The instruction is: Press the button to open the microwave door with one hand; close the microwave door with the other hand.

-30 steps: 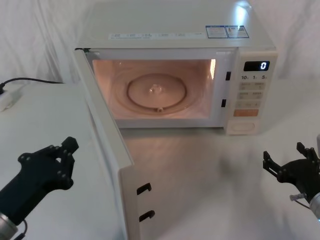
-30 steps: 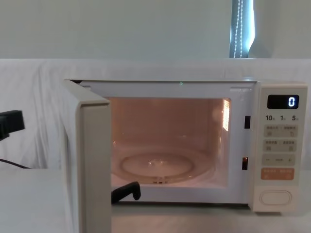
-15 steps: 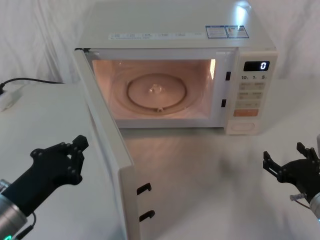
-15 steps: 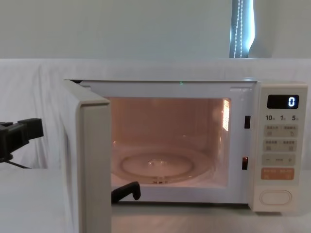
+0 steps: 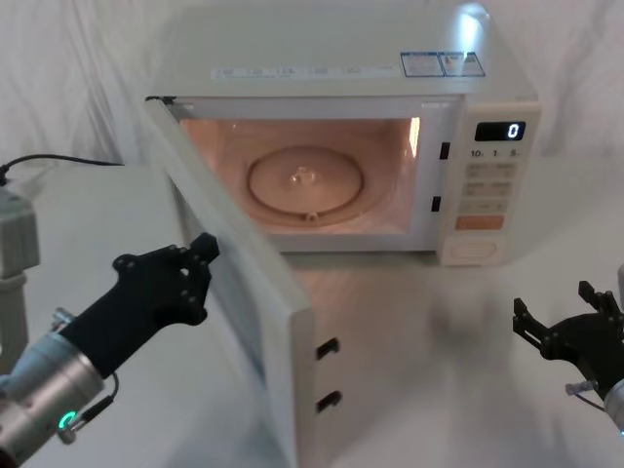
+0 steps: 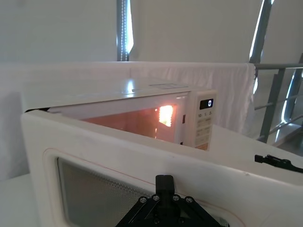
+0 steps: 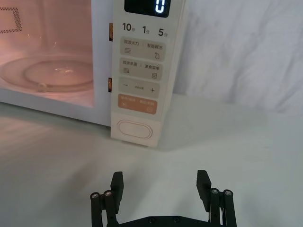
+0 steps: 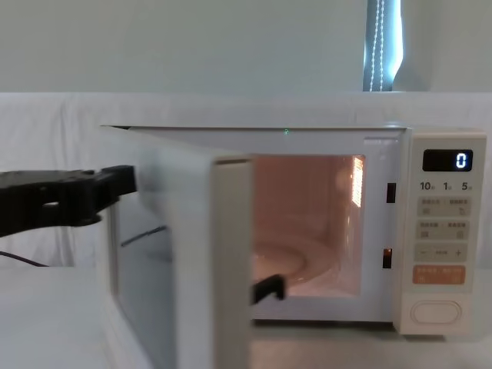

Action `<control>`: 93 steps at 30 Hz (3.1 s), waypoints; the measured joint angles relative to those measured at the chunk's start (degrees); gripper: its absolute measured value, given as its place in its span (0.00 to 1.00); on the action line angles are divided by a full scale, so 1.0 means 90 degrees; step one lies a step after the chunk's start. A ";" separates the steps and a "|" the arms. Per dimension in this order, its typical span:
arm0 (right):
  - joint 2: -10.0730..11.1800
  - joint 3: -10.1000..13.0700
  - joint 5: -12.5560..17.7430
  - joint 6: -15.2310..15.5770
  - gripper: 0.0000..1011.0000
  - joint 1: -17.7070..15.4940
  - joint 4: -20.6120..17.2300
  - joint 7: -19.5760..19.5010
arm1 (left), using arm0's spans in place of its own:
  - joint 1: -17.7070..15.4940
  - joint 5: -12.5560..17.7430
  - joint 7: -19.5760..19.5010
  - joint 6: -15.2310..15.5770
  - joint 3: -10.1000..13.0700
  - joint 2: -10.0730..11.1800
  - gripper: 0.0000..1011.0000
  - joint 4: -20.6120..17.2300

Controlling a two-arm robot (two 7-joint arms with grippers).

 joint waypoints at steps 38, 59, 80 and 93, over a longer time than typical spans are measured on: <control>0.0000 0.0000 0.0000 0.0000 0.99 0.0000 0.0000 0.0000 | -0.2403 0.1650 0.0685 0.0173 0.1542 -0.0955 0.00 0.1773; 0.0000 0.0000 0.0000 0.0000 0.99 0.0000 0.0000 0.0000 | -0.3216 0.2162 0.0633 0.0164 0.1656 -0.1725 0.00 0.2873; 0.0000 -0.0001 0.0000 0.0000 0.99 0.0000 0.0000 0.0000 | -0.3720 0.2489 0.0711 0.0048 0.1512 -0.2149 0.00 0.3641; 0.0000 0.0000 0.0000 0.0000 0.99 0.0000 0.0000 0.0000 | -0.3799 0.2524 0.0687 0.0040 0.1452 -0.2305 0.00 0.3847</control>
